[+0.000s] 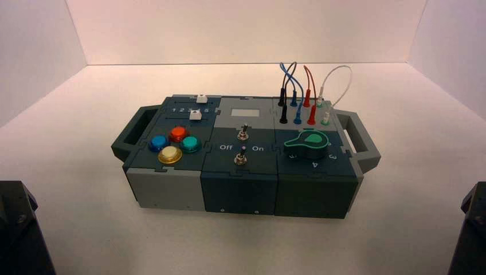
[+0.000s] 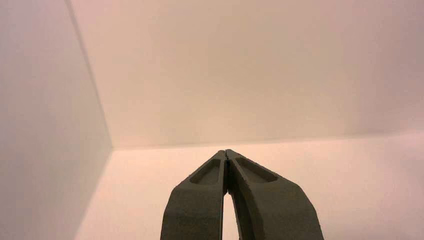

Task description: Flip the top switch off with the right gripper.

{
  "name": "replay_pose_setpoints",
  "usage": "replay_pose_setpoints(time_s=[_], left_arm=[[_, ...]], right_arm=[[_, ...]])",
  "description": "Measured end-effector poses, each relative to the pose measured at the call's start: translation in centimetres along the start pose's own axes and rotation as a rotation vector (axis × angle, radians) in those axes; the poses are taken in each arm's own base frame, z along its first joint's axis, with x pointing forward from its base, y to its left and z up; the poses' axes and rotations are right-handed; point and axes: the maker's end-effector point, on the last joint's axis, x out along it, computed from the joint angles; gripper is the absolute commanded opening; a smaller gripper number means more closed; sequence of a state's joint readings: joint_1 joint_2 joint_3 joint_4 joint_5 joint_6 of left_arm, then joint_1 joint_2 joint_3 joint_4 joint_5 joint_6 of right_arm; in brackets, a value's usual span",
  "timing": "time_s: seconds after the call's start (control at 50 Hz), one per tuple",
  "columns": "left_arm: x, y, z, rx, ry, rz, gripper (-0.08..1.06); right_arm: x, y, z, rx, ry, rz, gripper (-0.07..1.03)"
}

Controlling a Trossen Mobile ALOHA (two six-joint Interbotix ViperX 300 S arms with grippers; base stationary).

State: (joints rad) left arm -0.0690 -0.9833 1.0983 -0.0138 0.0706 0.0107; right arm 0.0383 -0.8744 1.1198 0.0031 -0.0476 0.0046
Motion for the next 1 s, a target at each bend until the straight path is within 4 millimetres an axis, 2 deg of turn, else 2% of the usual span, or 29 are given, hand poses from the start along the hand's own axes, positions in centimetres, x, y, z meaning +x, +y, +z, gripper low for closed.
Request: replay_pose_setpoints(time_s=[0.32, 0.42, 0.46, 0.54, 0.58, 0.74, 0.78, 1.0], left_arm=[[1.7, -3.0, -3.6, 0.033, 0.261, -0.109, -0.03], [2.3, -4.2, -5.2, 0.053, 0.360, -0.147, -0.03], [2.6, -5.0, -6.7, 0.067, 0.439, -0.172, -0.03], [2.8, -5.7, -7.7, 0.080, 0.494, -0.191, -0.03], [2.9, -6.4, -9.3, 0.088, 0.579, -0.211, -0.03], [2.8, -6.6, -11.1, 0.086, 0.667, -0.217, -0.03], [2.7, -6.7, -12.7, 0.074, 0.749, -0.213, -0.03], [2.3, -7.1, -15.9, 0.036, 0.921, -0.209, -0.03]], right_arm=[[2.2, 3.4, -3.5, -0.028, 0.240, 0.112, -0.02], [2.5, 4.1, -4.2, -0.021, 0.301, 0.128, -0.02], [2.6, 4.8, -4.8, -0.014, 0.354, 0.149, -0.02], [2.5, 5.4, -5.2, -0.011, 0.384, 0.166, -0.02], [2.3, 6.6, -5.9, -0.014, 0.443, 0.203, -0.02], [1.8, 8.8, -6.8, -0.034, 0.509, 0.269, -0.02], [1.3, 10.7, -7.5, -0.049, 0.561, 0.324, -0.02], [-0.2, 14.6, -8.9, -0.024, 0.678, 0.435, -0.02]])
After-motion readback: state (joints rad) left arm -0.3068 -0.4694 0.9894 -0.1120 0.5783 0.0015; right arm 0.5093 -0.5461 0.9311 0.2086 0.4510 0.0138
